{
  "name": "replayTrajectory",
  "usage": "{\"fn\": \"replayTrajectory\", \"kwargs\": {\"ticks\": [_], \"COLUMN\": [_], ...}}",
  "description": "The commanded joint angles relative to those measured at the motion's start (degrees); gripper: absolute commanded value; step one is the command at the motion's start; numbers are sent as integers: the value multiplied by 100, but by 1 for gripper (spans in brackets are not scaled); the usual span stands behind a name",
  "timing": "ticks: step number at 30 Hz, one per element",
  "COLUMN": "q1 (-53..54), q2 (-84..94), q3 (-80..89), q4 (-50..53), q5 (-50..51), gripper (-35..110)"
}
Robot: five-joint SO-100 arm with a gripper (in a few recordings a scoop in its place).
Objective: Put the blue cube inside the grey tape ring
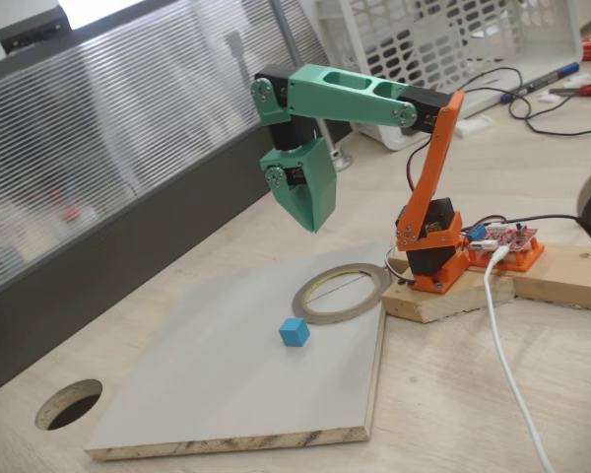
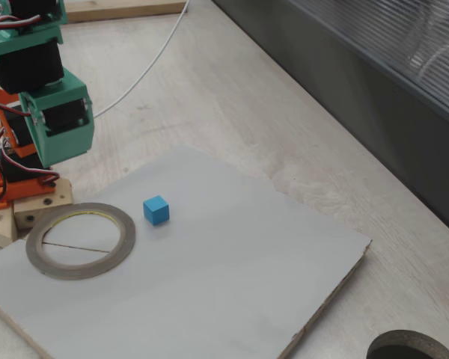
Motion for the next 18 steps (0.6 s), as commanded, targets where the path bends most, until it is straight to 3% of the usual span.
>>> {"fn": "replayTrajectory", "kwargs": {"ticks": [1, 18], "q1": [35, -9], "q2": [123, 123], "q3": [-70, -70], "q4": [35, 35], "q5": [105, 79], "gripper": [1, 1]}}
